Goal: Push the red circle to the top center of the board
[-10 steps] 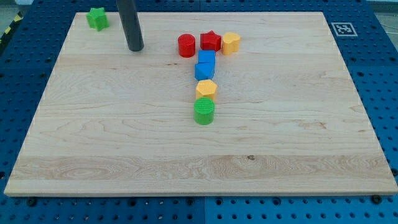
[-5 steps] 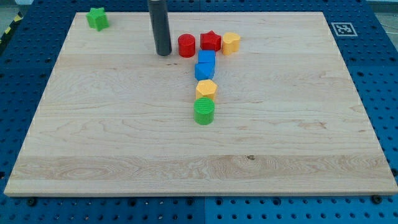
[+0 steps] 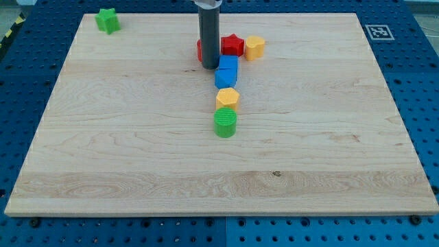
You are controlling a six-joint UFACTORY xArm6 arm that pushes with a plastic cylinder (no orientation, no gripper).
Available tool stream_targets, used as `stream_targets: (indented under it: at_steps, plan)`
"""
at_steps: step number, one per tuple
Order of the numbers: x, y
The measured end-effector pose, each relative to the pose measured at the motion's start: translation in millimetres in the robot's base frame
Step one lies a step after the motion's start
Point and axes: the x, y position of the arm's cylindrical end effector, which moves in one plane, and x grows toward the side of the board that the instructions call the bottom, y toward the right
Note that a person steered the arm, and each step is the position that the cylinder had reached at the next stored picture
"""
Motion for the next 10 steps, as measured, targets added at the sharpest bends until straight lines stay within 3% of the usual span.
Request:
stream_targets:
  at_steps: [7, 10]
  plan:
    - [-84, -39]
    - [-86, -78]
